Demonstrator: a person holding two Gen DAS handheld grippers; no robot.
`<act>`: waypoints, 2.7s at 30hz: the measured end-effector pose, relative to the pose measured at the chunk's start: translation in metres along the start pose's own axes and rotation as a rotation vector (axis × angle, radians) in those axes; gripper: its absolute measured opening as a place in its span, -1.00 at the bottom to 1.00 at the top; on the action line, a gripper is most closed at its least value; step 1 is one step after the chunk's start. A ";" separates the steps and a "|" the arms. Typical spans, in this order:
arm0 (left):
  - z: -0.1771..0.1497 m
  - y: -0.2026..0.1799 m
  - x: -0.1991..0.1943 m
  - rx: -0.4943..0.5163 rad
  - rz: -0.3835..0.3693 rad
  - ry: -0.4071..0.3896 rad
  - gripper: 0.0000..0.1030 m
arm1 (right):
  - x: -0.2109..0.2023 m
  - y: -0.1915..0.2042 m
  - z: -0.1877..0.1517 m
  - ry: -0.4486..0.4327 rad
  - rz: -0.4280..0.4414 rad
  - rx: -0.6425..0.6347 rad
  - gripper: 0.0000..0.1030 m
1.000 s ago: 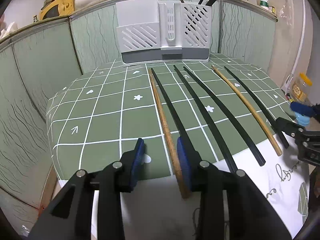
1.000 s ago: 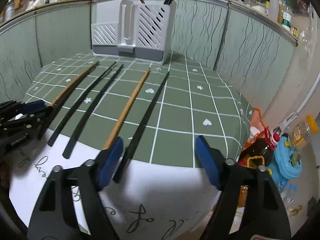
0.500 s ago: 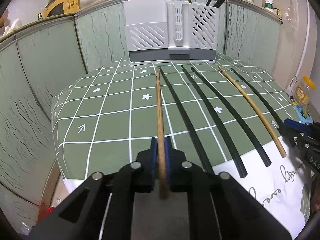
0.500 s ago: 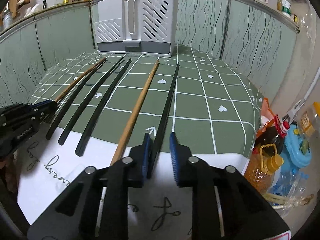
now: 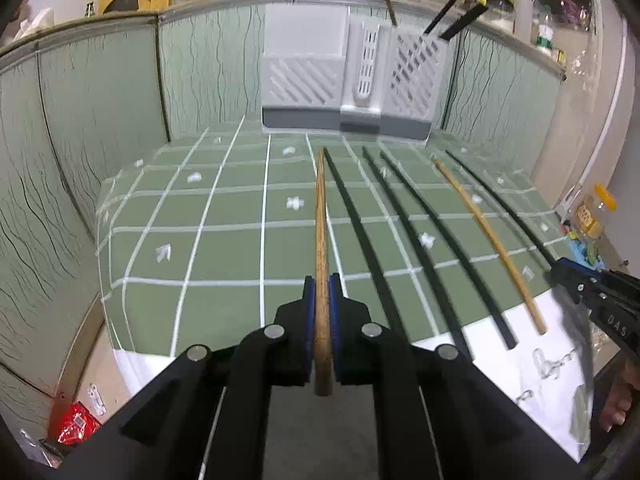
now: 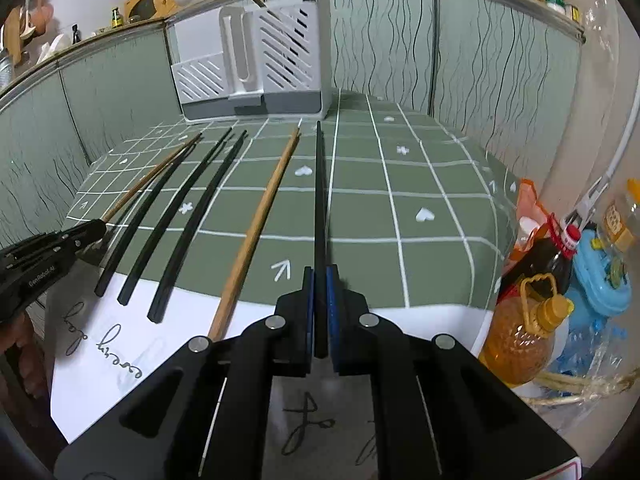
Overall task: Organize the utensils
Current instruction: 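Close the left tool on a wooden chopstick while the right tool closes on a black chopstick, then lift the wooden chopstick with the left tool while the right tool carries the black chopstick to the holder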
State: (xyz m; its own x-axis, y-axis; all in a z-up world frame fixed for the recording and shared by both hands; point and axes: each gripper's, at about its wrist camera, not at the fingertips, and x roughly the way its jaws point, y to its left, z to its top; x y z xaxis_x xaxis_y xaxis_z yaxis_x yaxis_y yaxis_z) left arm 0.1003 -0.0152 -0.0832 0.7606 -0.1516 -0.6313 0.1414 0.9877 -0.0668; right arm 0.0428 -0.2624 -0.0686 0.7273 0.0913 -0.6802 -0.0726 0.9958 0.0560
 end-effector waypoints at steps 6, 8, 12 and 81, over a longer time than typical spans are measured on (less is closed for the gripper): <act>0.016 0.004 -0.026 -0.002 -0.012 -0.048 -0.87 | -0.017 -0.001 0.012 -0.023 0.019 -0.010 -0.88; 0.019 0.007 -0.032 -0.006 -0.017 -0.055 -0.87 | -0.022 -0.002 0.015 -0.030 0.022 -0.011 -0.88; 0.027 0.012 -0.043 -0.008 -0.032 -0.065 -0.87 | -0.034 -0.004 0.026 -0.048 0.031 -0.015 -0.88; 0.200 -0.018 -0.107 0.055 -0.201 -0.223 -0.87 | -0.142 -0.007 0.214 -0.305 0.130 -0.050 -0.88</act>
State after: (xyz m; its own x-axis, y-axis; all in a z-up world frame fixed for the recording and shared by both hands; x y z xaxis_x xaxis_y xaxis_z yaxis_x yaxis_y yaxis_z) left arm 0.1434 -0.0244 0.1402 0.8336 -0.3542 -0.4239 0.3323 0.9345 -0.1274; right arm 0.0863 -0.2808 0.1843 0.8798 0.2239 -0.4193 -0.2065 0.9746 0.0872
